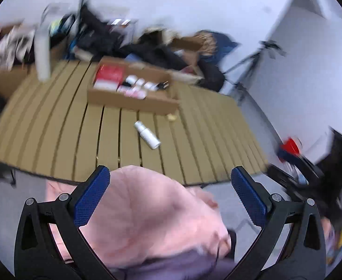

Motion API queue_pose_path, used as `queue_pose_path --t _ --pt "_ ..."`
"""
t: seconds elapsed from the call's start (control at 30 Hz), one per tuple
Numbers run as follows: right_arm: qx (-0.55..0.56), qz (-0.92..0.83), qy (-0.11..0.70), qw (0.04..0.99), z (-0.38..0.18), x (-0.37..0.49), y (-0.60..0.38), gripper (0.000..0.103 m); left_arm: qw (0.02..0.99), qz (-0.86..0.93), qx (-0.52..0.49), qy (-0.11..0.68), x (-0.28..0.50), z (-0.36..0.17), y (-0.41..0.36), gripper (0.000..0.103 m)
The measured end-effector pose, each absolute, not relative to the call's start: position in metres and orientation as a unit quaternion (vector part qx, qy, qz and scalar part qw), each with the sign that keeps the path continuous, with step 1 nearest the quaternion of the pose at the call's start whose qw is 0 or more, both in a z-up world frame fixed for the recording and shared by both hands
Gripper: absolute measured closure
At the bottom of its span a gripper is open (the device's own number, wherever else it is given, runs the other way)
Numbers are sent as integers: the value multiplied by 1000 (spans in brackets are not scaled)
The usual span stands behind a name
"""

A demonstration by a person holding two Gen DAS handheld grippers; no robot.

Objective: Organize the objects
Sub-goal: 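Withdraw both tools from the tray, then grasp the white spray bottle with the left tool while the right tool grasps the wooden block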

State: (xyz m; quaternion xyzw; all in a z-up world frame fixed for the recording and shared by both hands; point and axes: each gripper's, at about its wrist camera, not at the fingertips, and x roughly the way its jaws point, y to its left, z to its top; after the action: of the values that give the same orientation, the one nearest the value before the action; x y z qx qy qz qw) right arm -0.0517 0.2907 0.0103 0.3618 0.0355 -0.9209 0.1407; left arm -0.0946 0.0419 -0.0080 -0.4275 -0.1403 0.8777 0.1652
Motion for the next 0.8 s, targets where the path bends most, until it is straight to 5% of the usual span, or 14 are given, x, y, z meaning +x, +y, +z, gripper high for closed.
queue_pose_path --t 0.2,0.3,0.53,0.6,0.7,0.8 --pt "373 -924 9 86 -24 -101 312 9 140 853 -482 -141 -198 -82 97 10" --pt "383 -920 2 80 -40 -132 318 9 92 854 -501 -109 -244 -117 124 29" --pt "407 -907 -19 106 -86 -218 316 9 43 827 -553 -90 -291 -200 134 41" --pt "414 -902 -27 120 -103 -243 310 9 35 841 -534 -75 -290 -201 136 59" --pt "425 -894 -47 131 -136 -286 296 20 28 843 -530 -86 -293 -205 127 77" --pt "434 -890 -65 123 -165 -321 284 42 46 839 -529 -124 -293 -206 113 79"
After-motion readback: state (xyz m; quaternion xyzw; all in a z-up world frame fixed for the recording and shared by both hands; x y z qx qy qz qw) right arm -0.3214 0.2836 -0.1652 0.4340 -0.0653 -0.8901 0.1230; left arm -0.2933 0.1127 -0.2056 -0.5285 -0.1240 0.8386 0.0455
